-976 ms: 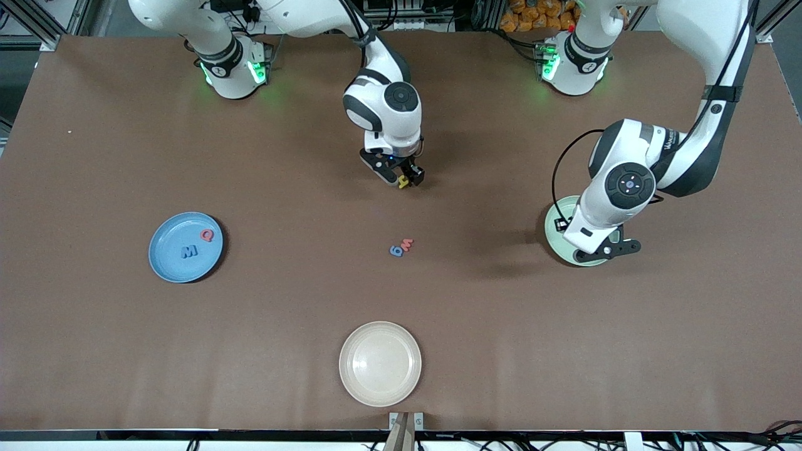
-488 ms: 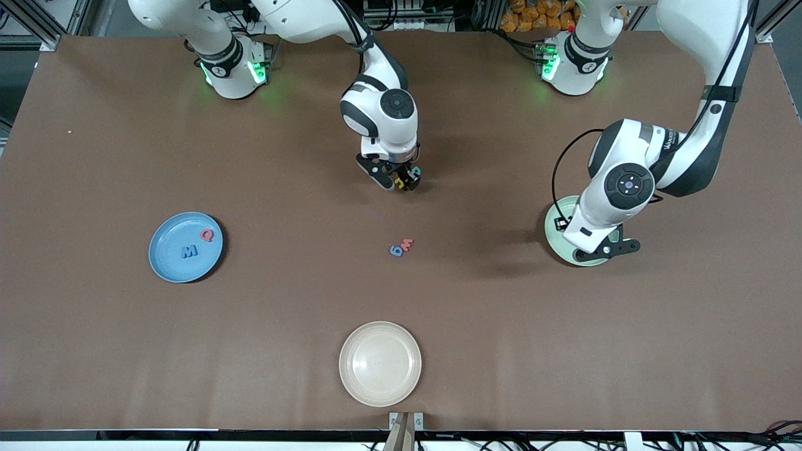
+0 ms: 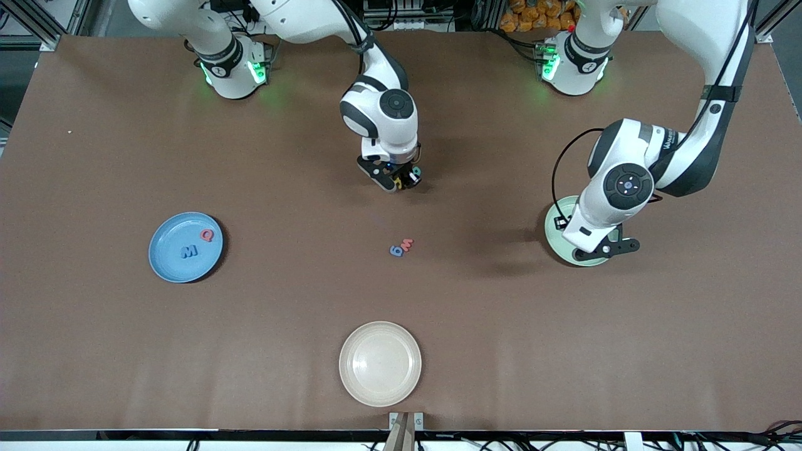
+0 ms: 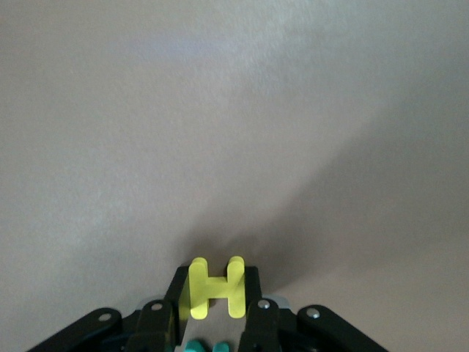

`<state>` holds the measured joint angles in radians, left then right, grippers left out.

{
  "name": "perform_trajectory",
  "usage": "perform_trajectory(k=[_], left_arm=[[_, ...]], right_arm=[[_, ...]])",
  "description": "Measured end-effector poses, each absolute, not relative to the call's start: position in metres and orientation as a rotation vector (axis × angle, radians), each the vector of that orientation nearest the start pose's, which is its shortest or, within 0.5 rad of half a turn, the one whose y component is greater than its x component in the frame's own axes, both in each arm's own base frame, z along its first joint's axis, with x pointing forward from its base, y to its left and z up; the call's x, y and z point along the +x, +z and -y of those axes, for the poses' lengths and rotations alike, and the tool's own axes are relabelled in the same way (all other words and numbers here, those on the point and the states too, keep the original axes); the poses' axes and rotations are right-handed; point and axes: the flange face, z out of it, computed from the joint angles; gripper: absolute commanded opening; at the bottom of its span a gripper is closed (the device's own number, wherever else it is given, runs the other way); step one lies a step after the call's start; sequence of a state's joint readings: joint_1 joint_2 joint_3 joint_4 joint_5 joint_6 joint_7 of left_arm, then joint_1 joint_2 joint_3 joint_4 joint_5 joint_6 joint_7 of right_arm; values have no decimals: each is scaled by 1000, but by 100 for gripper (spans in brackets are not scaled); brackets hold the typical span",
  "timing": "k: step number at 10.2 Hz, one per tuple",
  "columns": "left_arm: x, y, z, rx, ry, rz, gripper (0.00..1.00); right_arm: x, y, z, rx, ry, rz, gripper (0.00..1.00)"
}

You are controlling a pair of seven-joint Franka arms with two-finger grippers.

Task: Sort uppercase to blue plate, lowercase to green plate
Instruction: 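Carry the H to the blue plate while the left gripper releases the m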

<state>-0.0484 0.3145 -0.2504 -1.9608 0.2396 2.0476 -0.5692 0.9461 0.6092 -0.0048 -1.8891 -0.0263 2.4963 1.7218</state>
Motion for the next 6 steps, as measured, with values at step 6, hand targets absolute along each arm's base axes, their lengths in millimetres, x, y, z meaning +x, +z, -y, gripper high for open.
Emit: perform_trajectory(k=[6], left_arm=[[559,303,154,-2907,269,154,0]], right_arm=[[485,247,-405,-3244,308,-974,0]])
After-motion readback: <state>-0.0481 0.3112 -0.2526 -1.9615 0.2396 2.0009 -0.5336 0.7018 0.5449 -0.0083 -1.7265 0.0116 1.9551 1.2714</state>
